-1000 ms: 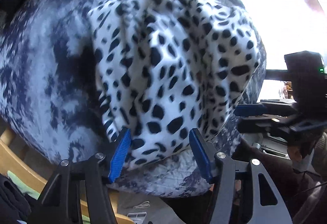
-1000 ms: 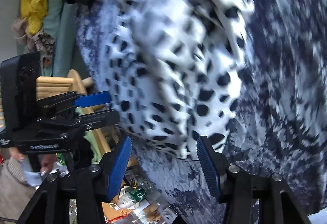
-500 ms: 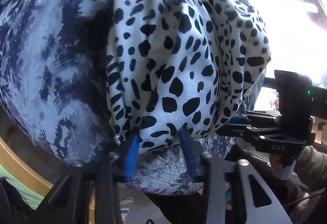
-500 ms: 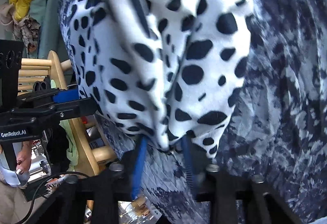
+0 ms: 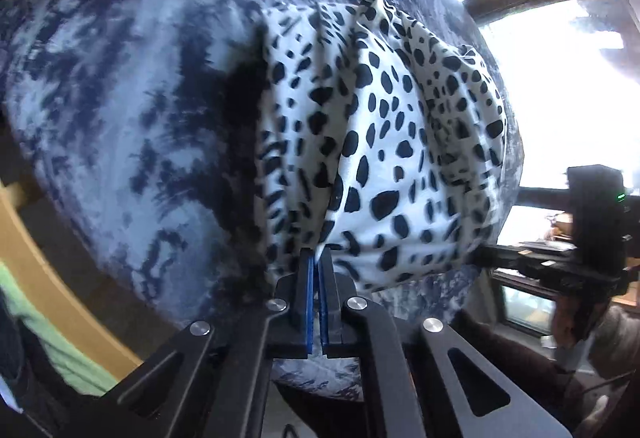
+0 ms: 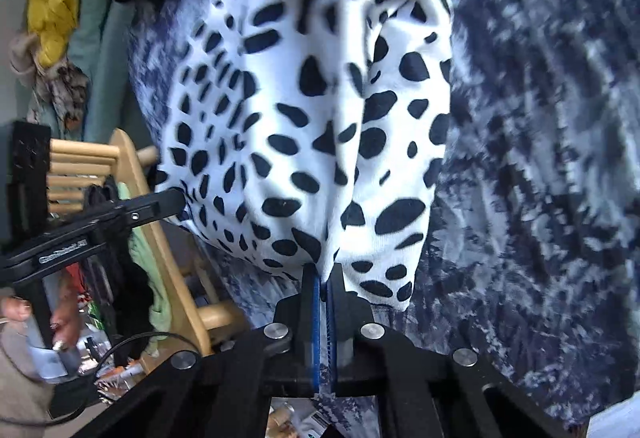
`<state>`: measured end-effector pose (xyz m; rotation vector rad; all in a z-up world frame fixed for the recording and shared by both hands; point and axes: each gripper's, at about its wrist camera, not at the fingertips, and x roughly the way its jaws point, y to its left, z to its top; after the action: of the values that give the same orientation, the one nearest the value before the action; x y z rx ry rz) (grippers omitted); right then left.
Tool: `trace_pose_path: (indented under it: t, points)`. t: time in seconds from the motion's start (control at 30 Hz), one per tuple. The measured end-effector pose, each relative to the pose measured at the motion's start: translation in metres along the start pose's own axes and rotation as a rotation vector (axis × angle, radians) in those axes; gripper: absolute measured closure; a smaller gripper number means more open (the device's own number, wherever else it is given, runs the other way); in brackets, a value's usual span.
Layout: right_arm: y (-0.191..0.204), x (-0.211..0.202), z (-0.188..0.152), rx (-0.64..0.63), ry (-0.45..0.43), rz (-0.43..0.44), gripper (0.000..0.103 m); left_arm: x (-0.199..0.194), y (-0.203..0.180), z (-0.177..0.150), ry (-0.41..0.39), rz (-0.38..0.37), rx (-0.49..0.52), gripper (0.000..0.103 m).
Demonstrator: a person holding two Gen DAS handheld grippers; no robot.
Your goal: Fold clothes
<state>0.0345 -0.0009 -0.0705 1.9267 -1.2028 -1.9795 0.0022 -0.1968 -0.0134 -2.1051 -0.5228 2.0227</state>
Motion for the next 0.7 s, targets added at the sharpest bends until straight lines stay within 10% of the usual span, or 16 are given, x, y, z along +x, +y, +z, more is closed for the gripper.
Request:
trace_pose_path:
  t: [0.7]
  points:
    - [-0.071,-0.001,0.003,0.199,0.033,-0.089,0.102,0.022,0.027,-0.006,0.034,0.078,-0.053,0.102]
